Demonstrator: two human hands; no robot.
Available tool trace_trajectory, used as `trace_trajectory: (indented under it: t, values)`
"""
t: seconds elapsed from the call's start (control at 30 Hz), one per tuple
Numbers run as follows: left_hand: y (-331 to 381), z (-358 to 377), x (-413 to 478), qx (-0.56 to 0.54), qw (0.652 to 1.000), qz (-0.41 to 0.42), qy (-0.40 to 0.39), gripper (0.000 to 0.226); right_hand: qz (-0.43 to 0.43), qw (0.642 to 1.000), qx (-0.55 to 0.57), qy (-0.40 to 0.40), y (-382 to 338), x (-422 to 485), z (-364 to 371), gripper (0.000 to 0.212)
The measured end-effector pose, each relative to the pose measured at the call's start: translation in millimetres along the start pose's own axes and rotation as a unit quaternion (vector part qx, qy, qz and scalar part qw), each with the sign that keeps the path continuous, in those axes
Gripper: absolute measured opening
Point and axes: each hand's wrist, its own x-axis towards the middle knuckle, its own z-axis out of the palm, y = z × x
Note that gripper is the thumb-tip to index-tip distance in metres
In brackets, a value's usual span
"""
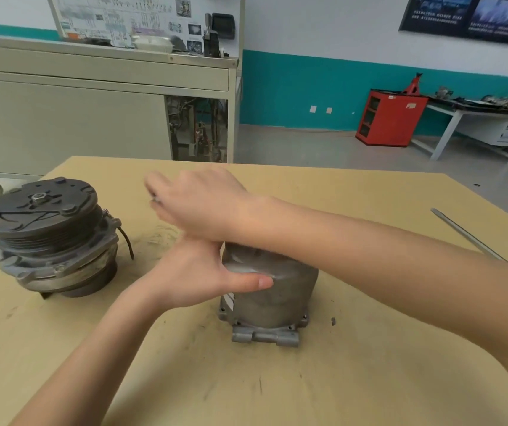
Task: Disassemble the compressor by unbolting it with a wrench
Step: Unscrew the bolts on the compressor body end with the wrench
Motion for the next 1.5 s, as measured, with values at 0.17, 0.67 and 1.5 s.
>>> trace_trajectory:
  t: [0.17,0.67,1.5]
  values:
    - [-34,9,14,0.446,0.811,-0.301,-0.228,0.035,-0.085,0.98,-0.054,0.17,-38,-66,-10,0.032]
    - [-6,11,28,0.133,0.989,0.021,0.063,0.105,0.334,0.525,0.659,0.422,31,-208,0,0.022]
    - [-2,13,26,0.131,0.988,0.009,0.076,0.111,0.167,0.965,0.194,-0.062,84,18,25,0.026]
